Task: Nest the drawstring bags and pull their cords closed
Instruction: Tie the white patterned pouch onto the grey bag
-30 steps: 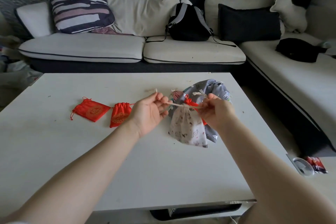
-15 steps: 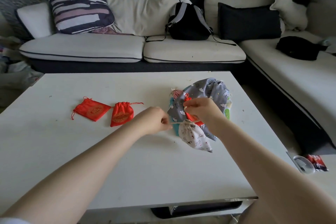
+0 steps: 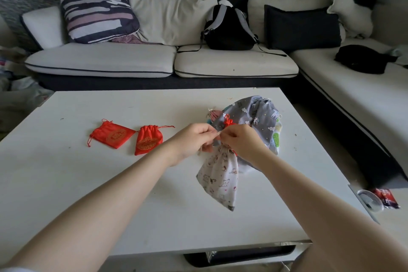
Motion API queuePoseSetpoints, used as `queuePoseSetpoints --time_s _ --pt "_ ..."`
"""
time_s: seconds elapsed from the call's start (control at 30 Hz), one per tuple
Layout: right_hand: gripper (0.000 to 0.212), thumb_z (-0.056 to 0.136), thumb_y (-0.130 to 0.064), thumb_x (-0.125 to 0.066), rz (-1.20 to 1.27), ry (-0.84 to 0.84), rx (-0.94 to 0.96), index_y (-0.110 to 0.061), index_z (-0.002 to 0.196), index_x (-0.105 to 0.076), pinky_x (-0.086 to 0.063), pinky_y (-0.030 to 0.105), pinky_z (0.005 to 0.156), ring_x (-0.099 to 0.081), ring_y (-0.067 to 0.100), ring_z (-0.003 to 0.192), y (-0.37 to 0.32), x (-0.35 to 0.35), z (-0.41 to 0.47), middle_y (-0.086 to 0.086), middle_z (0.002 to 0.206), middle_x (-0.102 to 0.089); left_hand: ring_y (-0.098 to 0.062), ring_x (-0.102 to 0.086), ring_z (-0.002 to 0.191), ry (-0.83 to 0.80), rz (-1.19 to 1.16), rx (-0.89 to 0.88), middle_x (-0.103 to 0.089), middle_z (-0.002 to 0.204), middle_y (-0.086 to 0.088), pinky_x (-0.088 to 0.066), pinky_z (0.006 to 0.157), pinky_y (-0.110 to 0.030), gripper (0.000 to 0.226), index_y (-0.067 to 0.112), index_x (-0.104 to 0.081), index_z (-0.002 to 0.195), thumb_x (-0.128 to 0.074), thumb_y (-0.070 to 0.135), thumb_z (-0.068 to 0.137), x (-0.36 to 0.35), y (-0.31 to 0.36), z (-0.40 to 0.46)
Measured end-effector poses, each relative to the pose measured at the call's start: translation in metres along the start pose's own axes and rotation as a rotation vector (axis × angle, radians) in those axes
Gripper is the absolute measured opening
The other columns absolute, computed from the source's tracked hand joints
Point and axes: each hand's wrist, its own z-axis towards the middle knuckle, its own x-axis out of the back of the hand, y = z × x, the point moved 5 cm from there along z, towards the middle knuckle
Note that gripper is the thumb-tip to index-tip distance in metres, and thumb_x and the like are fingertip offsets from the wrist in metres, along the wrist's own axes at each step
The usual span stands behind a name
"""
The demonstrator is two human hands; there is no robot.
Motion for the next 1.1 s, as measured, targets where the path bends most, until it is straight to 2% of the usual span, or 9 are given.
queuePoseSetpoints --time_s 0.1,0.2,0.37,0.53,0.6,0.7,0.87,1.0,1.1 --pt "0.030 0.091 -0.022 -0.050 0.146 0.034 -0.082 0.000 0.077 -0.065 -0.035 0.030 0.059 -0.041 0.017 0.054 0.000 0.001 0.001 0.000 0.056 -0.049 -0.003 -0.054 0.055 0.081 -0.065 -0.052 -0.051 0.062 0.002 -0.041 0.054 -0.011 0.024 0.011 -0.059 0.076 -0.047 0.012 0.095 0.003 0.001 0.004" --pt "0.039 0.094 -0.028 -0.046 0.261 0.038 -0.089 0.004 0.078 -0.062 -0.037 0.033 0.060 -0.047 0.019 0.059 -0.004 0.000 0.000 0.007 0.062 -0.053 -0.005 -0.055 0.059 0.130 0.004 -0.100 -0.058 0.065 0.004 -0.049 0.067 -0.022 0.022 0.017 -0.064 0.077 -0.051 0.018 0.094 0.002 -0.004 0.008" --pt "0.037 0.094 -0.028 -0.051 0.477 0.103 -0.031 0.003 0.075 -0.060 -0.033 0.024 0.054 -0.040 0.013 0.053 -0.016 0.009 -0.005 0.003 0.057 -0.047 -0.010 -0.054 0.065 0.278 -0.003 -0.144 -0.065 0.073 0.001 -0.049 0.073 -0.034 0.017 0.030 -0.069 0.085 -0.054 0.027 0.092 0.006 -0.001 0.009" --pt "0.019 0.088 -0.024 -0.060 0.557 0.113 -0.010 -0.007 0.086 -0.069 -0.037 0.012 0.048 -0.045 -0.001 0.045 -0.024 0.013 -0.005 -0.013 0.049 -0.052 -0.003 -0.049 0.056 0.132 -0.161 -0.072 -0.053 0.053 0.017 -0.048 0.063 -0.020 0.021 0.022 -0.065 0.086 -0.046 0.025 0.097 -0.008 0.005 0.014" --pt "0.017 0.088 -0.015 -0.060 0.614 0.120 -0.013 -0.007 0.100 -0.068 -0.045 0.015 0.057 -0.053 0.001 0.057 -0.024 0.016 -0.003 -0.004 0.068 -0.061 0.001 -0.046 0.051 0.069 -0.282 -0.052 -0.052 0.052 0.018 -0.043 0.058 -0.015 0.020 0.024 -0.064 0.092 -0.044 0.027 0.097 -0.011 0.008 0.014" --pt "0.030 0.088 0.010 -0.043 0.743 0.161 -0.040 0.000 0.109 -0.062 -0.041 0.013 0.051 -0.049 0.000 0.048 -0.017 0.024 0.002 0.003 0.074 -0.058 -0.010 -0.043 0.051 0.084 -0.418 0.028 -0.050 0.053 0.010 -0.039 0.059 -0.023 0.031 0.020 -0.058 0.071 -0.044 0.028 0.097 -0.004 0.003 0.016" --pt "0.041 0.087 0.015 -0.034 0.692 0.205 -0.020 -0.013 0.085 -0.064 -0.050 0.026 0.058 -0.050 0.012 0.056 -0.019 0.021 0.004 0.004 0.073 -0.057 -0.024 -0.053 0.056 0.260 0.091 0.132 -0.054 0.062 -0.006 -0.044 0.067 -0.031 0.038 0.014 -0.051 0.064 -0.037 0.026 0.097 0.000 -0.004 0.021" --pt "0.038 0.085 0.016 -0.038 0.622 0.178 0.117 -0.010 0.089 -0.065 -0.054 0.020 0.070 -0.060 0.017 0.070 -0.040 0.023 0.006 0.004 0.075 -0.062 -0.031 -0.061 0.091 0.145 0.387 0.056 -0.066 0.094 -0.018 -0.041 0.071 -0.030 0.031 0.009 -0.051 0.075 -0.031 0.017 0.096 -0.007 0.010 0.014" --pt "0.037 0.084 0.015 -0.042 0.512 0.165 0.157 -0.012 0.090 -0.067 -0.053 0.015 0.073 -0.063 0.010 0.076 -0.048 0.017 0.005 0.005 0.079 -0.065 -0.027 -0.060 0.086 0.068 0.447 0.010 -0.066 0.103 -0.019 -0.044 0.071 -0.031 0.024 0.011 -0.051 0.086 -0.032 0.018 0.098 -0.012 0.014 0.010"
